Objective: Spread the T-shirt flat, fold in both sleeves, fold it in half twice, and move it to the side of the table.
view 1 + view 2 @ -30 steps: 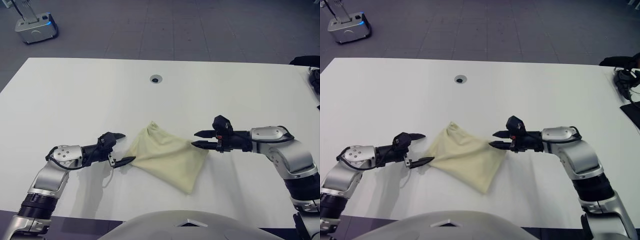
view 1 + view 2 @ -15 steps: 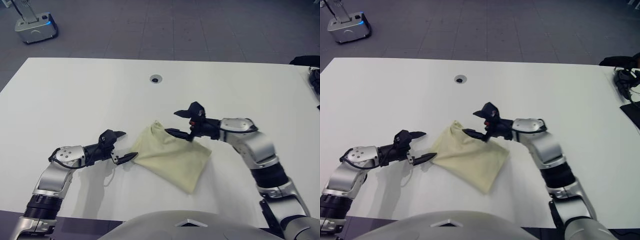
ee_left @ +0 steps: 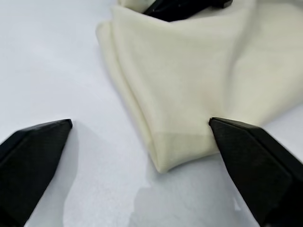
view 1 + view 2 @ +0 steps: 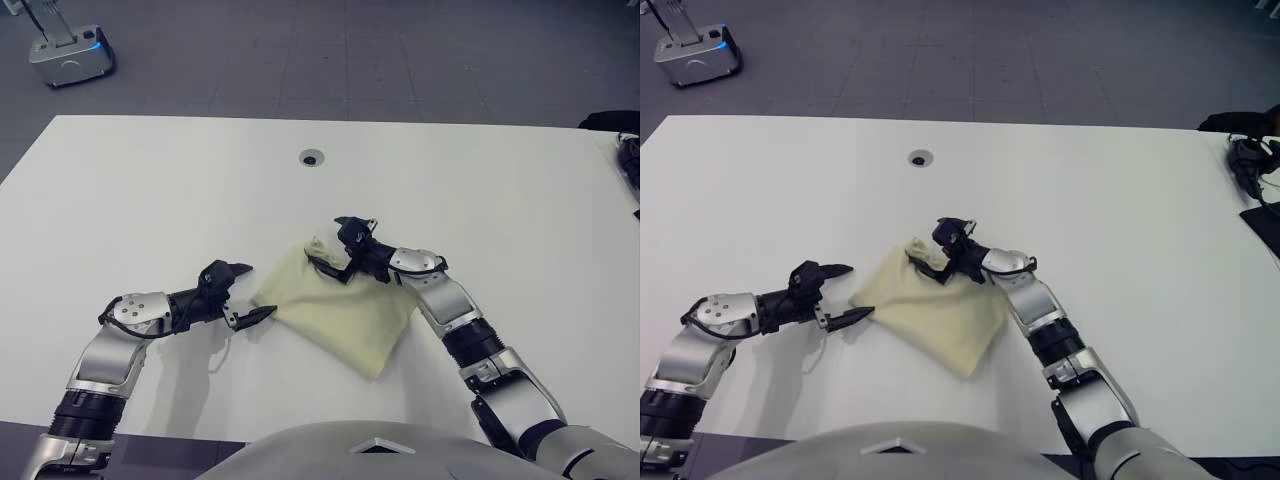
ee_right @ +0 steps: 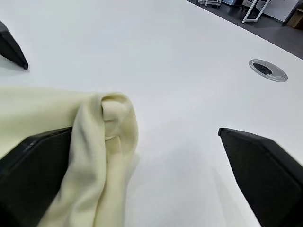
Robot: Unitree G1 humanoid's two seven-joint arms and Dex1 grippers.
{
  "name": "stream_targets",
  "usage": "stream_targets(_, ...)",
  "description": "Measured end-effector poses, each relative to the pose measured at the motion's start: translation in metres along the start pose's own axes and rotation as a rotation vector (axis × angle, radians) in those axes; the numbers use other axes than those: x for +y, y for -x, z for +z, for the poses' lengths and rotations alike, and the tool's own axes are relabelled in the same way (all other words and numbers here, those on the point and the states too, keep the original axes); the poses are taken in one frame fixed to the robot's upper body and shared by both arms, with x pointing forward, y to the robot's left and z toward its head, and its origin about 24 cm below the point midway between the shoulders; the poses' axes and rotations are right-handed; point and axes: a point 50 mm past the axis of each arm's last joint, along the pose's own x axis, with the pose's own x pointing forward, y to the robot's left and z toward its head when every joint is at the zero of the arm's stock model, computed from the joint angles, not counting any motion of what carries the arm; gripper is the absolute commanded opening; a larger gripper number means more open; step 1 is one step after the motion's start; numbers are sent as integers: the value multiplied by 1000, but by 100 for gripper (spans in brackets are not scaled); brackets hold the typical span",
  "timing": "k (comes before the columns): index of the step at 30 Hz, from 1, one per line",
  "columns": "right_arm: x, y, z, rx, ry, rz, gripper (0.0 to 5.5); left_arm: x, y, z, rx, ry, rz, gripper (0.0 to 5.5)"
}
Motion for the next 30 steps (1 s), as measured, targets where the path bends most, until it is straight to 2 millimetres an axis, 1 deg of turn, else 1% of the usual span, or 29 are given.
stream_targets(6, -7, 2, -4, -1, -5, -18, 539, -1, -3, -1, 13, -93, -14, 540)
stream_targets(10, -8, 4, -3, -9, -55, -2, 539, 2, -7, 1, 7, -152, -22, 540)
stream_targets(13, -7, 3, 2, -25, -72, 12, 539, 3, -7, 1, 4, -158, -22, 540)
stream_targets(15, -9, 3, 2, -26, -75, -5, 539, 4, -8, 2, 3, -160, -22, 540)
stream_targets(18, -15, 4, -4, -4, -79, -60, 539, 5, -8, 2, 0, -165, -21, 540)
stream_targets(23, -17, 0, -9, 13, -94, -93, 539, 5, -8, 1, -1, -168, -22, 540)
stream_targets(27, -22, -2, -10, 20, -53, -127, 539, 5, -8, 1, -3, -169, -22, 540)
stream_targets(30, -22, -4, -11, 20, -17, -132, 539, 5, -8, 1, -3, -169, -20, 540)
